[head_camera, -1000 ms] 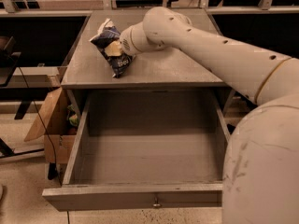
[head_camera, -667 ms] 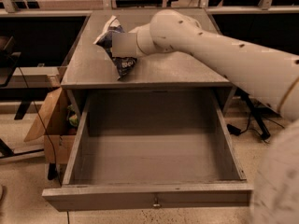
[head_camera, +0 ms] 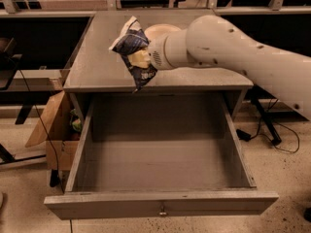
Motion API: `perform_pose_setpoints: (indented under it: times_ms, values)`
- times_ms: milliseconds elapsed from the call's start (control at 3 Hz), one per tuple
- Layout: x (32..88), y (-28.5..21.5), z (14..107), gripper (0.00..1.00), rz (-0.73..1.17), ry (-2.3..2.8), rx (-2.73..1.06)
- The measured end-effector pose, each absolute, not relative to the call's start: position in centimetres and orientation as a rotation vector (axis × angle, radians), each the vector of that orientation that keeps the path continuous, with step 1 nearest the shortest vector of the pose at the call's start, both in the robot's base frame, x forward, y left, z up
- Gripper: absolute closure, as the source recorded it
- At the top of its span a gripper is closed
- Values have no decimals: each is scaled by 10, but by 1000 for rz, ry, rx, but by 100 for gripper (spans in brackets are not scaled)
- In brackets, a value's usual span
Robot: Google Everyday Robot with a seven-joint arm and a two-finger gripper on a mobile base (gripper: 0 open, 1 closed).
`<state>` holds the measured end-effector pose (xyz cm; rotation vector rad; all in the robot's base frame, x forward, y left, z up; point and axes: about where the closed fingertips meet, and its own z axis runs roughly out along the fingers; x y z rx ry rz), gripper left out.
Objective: Place blue chip bag into top drawer
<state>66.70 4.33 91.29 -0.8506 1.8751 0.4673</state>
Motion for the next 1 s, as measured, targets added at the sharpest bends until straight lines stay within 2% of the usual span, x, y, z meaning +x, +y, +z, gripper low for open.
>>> perform_pose_setpoints:
  times_ms: [667, 1000]
  values:
    - [592, 20, 897, 100, 454, 1940, -1008]
    - [564, 18, 856, 100, 366, 2064, -1166]
